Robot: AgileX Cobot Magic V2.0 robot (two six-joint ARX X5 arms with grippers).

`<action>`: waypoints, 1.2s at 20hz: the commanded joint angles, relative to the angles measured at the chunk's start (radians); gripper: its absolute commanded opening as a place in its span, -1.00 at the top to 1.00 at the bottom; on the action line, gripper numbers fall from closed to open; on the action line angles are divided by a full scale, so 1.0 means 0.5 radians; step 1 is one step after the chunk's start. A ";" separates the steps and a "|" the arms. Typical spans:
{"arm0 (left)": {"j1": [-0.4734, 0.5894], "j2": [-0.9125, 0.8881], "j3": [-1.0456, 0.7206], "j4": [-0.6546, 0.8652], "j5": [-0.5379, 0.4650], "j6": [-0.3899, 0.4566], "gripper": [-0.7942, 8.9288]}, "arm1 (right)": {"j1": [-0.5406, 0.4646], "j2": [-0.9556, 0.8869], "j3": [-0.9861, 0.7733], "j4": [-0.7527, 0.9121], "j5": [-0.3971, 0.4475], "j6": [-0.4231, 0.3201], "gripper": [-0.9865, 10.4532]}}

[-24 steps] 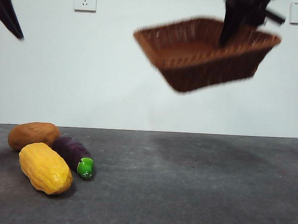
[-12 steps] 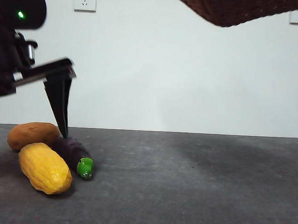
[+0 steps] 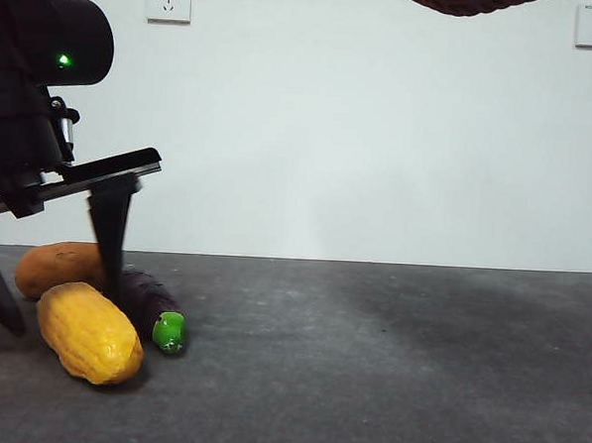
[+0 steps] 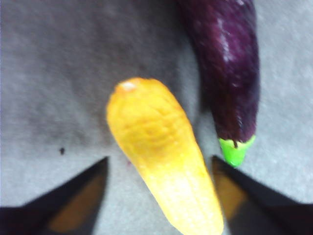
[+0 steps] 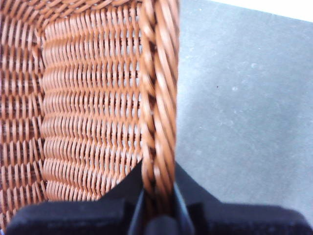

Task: Help me put the vegetables on the table into the basket

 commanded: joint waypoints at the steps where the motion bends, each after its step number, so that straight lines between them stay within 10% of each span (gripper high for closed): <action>1: -0.004 0.021 0.010 -0.014 -0.021 -0.050 0.37 | 0.002 -0.009 -0.005 0.041 -0.092 0.006 0.85; 7: -0.022 0.022 0.010 0.002 -0.005 -0.005 0.86 | 0.002 -0.009 -0.005 0.040 -0.123 -0.009 0.85; 15: -0.037 -0.252 0.010 -0.027 -0.125 0.495 0.85 | 0.001 0.042 -0.101 -0.030 -0.085 0.013 0.85; 24: -0.062 -1.229 0.009 -0.322 -0.111 0.803 0.85 | 0.002 0.040 -0.983 0.418 -0.096 0.281 0.85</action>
